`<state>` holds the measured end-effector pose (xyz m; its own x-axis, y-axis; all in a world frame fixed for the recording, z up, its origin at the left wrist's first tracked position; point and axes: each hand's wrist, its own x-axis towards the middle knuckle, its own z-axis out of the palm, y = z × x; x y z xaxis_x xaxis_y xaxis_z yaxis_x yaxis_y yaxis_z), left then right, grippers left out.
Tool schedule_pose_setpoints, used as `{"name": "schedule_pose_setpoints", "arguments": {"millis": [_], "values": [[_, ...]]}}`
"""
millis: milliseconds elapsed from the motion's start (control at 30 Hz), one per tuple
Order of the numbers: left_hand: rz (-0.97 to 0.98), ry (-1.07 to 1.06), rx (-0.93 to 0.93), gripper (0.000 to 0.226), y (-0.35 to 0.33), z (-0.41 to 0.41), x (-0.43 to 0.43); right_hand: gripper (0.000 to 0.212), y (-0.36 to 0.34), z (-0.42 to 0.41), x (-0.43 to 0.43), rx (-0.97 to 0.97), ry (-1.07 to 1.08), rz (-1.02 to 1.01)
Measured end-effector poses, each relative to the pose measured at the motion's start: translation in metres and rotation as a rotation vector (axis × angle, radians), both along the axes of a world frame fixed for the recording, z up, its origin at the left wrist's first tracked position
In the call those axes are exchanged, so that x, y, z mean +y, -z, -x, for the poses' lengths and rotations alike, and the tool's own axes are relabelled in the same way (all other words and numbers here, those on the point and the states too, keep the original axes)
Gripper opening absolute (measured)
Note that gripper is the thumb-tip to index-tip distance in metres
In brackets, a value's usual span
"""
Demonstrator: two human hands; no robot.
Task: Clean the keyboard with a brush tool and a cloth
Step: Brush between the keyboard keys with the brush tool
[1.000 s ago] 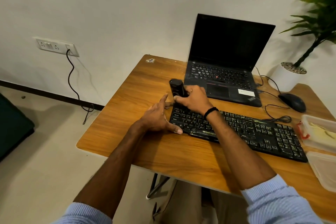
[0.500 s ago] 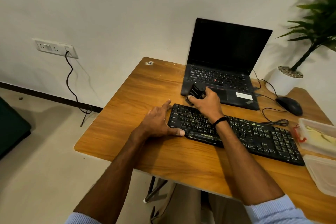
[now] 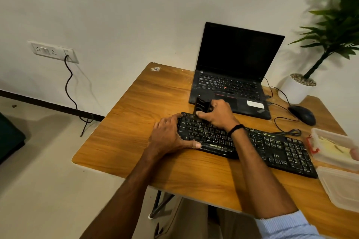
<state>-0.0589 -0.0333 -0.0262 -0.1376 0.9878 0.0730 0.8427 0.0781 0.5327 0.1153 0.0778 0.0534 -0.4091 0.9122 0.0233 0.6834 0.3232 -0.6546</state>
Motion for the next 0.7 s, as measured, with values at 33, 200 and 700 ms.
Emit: {"name": "schedule_pose_setpoints", "arguments": {"millis": [33, 200, 700], "values": [[0.005, 0.002, 0.004, 0.146, -0.001, 0.0, 0.0, 0.045, -0.002, -0.009, 0.002, -0.013, 0.011, 0.01], [0.034, 0.013, 0.023, 0.149, -0.004, -0.003, -0.001, 0.04, 0.002, 0.001, -0.004, -0.003, 0.0, -0.062], [0.069, 0.074, 0.198, 0.141, -0.008, -0.003, -0.002, 0.036, 0.006, -0.017, -0.021, 0.059, -0.161, 0.038]]}}
